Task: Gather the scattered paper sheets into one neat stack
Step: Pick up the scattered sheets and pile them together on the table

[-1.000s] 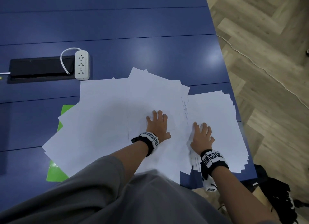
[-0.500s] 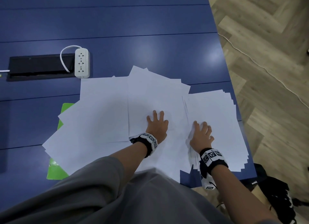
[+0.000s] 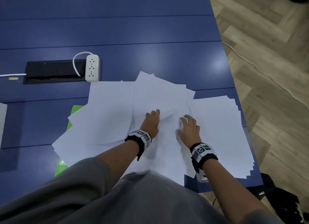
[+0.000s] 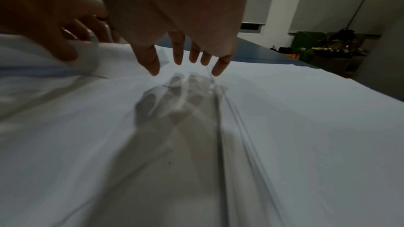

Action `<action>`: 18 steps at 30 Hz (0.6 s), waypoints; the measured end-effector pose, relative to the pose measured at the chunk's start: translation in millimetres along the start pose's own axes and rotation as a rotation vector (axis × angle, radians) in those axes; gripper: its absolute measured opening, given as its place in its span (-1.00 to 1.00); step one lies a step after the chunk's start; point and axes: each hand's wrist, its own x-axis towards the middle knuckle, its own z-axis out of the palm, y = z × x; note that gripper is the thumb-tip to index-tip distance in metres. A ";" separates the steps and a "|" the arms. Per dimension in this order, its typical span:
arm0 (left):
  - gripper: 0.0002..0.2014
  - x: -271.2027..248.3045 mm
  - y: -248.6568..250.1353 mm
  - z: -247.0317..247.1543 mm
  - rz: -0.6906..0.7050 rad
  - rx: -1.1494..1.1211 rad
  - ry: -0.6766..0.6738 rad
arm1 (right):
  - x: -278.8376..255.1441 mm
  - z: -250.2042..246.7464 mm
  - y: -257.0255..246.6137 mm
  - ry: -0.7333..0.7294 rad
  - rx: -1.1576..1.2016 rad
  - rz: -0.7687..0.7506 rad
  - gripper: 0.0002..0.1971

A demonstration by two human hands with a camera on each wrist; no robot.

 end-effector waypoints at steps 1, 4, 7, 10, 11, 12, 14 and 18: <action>-0.52 0.6 -4.0 -6.5 -0.052 -0.131 0.015 | 5.1 0.9 -3.1 -0.029 -0.003 0.007 -0.38; -0.73 -2.3 -12.8 -28.3 -0.170 -0.454 0.119 | 15.1 5.7 -9.3 -0.088 -0.032 0.034 -0.23; -0.75 -10.6 -16.5 -56.5 -0.201 -0.699 0.252 | 17.9 10.6 -11.0 -0.035 0.017 0.024 -0.32; -0.73 -19.2 -26.1 -80.4 -0.184 -0.957 0.303 | 16.8 16.0 -11.1 0.041 0.022 -0.035 -0.51; -0.71 -22.2 -29.9 -87.6 -0.175 -1.045 0.320 | 16.5 17.6 -11.6 0.065 0.009 -0.051 -0.57; -0.69 -25.1 -34.2 -94.0 -0.177 -1.122 0.340 | 16.2 18.8 -12.3 0.078 -0.007 -0.059 -0.63; -0.65 -30.7 -44.9 -104.3 -0.205 -1.216 0.393 | 14.8 19.7 -14.7 0.077 -0.047 -0.065 -0.72; -0.63 -36.3 -77.0 -109.5 -0.320 -1.194 0.455 | 8.6 25.0 -15.6 0.142 -0.056 -0.154 -0.75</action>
